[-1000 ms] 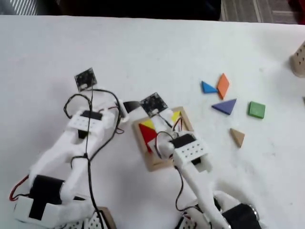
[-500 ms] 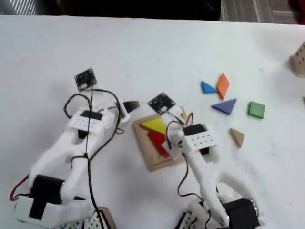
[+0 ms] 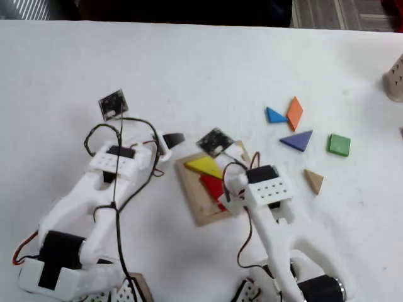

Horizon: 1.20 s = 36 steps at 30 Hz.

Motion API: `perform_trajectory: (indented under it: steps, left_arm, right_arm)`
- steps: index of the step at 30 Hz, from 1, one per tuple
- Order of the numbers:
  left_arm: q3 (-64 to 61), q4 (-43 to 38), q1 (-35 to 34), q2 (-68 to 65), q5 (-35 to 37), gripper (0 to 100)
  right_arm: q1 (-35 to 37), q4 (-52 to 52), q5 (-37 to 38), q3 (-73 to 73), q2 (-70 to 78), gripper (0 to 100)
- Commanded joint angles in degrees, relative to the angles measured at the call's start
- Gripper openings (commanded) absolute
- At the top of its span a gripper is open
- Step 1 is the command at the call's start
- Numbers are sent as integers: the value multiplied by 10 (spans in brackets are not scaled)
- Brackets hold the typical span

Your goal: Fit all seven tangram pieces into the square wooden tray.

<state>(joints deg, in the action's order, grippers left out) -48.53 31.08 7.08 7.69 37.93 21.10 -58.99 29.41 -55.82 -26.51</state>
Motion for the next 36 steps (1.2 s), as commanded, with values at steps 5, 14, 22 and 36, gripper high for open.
perform_trajectory:
  steps: [5,14,22,36]
  left_arm:
    - [19,-11,-4,3,-5,370]
    - [19,-11,-4,3,-5,370]
    - [19,-11,-4,3,-5,370]
    - [19,-11,-4,4,-5,370]
  right_arm:
    - [45,18,15,21,23,318]
    - [26,59,53,38,102,318]
    - [48,82,-3,43,100,318]
    - [48,5,-33,87,99,320]
